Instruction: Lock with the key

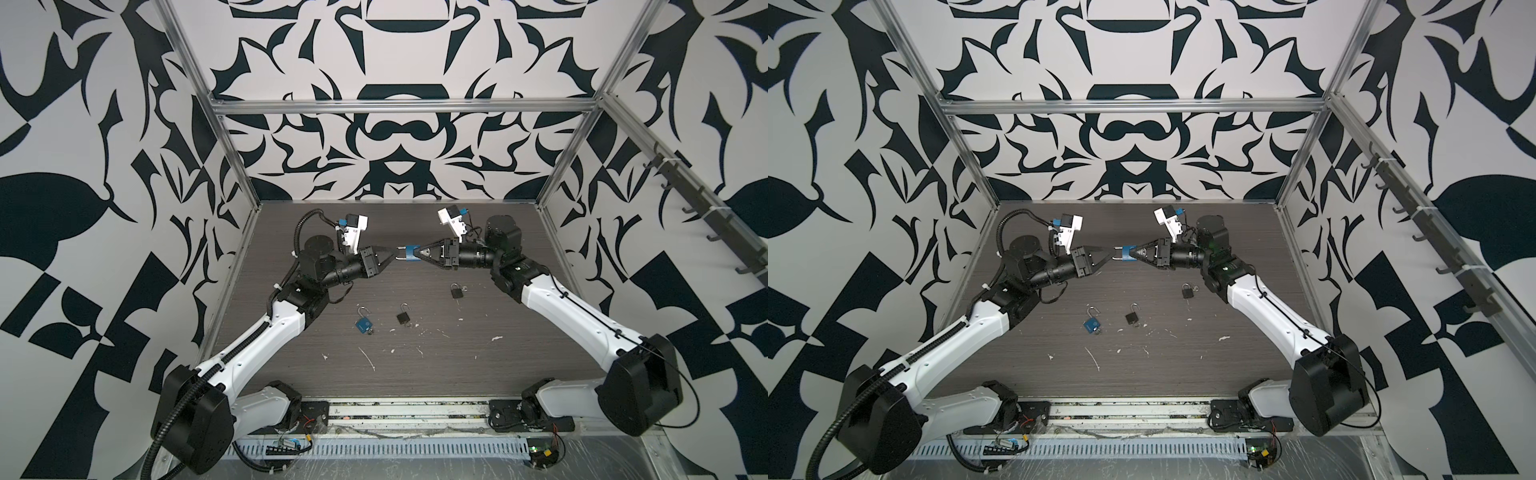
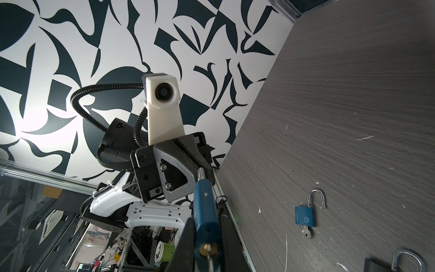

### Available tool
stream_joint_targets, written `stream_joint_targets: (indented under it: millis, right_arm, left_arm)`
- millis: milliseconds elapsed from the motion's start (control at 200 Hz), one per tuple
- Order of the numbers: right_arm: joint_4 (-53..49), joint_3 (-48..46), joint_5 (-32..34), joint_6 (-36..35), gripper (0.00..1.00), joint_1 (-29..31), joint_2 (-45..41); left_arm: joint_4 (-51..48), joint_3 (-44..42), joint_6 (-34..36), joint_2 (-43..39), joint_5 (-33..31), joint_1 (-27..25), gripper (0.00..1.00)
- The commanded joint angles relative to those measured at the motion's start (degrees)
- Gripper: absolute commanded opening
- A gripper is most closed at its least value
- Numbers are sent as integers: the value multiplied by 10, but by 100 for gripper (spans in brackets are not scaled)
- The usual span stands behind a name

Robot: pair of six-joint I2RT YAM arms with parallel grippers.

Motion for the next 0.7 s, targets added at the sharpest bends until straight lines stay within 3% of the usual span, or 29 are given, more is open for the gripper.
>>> stream_joint_targets:
  millis: [0, 480, 695]
  right_arm:
    - [31, 20, 28, -9, 0, 55, 18]
    - [35, 32, 34, -8, 0, 86, 49]
    - [27, 24, 45, -9, 0, 83, 46]
  left_arm:
    - [40, 19, 13, 10, 121, -47, 0]
    - [53, 18, 10, 17, 120, -47, 0]
    - [12, 28, 33, 15, 107, -46, 0]
